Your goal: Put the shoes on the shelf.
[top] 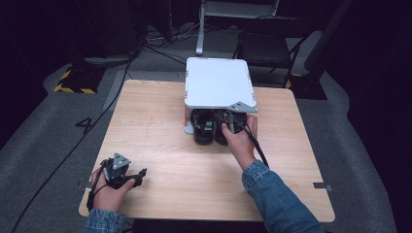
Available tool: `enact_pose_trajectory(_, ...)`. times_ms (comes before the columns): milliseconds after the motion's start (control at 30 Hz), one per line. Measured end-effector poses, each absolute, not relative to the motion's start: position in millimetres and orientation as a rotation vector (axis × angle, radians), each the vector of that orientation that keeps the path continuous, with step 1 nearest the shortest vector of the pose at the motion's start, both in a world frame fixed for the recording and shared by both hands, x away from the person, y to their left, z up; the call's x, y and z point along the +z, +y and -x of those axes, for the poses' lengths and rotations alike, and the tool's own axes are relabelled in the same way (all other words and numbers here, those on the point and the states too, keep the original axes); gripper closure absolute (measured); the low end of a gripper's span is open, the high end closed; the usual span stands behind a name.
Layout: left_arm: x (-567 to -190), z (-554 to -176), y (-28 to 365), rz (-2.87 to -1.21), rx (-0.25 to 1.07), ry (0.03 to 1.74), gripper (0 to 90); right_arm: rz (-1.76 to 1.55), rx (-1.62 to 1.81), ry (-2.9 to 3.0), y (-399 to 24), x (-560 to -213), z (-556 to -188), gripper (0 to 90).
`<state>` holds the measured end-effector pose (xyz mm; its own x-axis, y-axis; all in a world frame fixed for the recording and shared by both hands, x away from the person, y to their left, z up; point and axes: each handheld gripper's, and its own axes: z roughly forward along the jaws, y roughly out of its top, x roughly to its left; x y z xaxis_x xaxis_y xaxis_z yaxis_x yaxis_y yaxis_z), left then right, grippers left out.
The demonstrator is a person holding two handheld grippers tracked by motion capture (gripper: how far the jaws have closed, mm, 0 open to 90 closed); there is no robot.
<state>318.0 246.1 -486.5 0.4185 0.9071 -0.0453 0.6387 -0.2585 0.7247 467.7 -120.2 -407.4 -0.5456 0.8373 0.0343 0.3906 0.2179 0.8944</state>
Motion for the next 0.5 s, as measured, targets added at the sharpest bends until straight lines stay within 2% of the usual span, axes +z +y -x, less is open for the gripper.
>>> enact_pose_trajectory(267,-471.8,-332.5,213.1,-1.957,0.430,1.217,25.2,-1.090,1.341,2.046,-155.3,-408.2,-429.1,59.9)
enact_pose_trajectory(467,-462.5,-346.3,188.3,-2.012,0.424,1.095,25.9,-1.102,1.339,2.052,-172.2,-412.7,-413.5,58.6)
enact_pose_trajectory(500,-460.3,-350.0,181.2,-1.987,0.435,1.128,29.2,-1.110,1.341,2.053,-176.2,-414.2,-411.3,58.5)
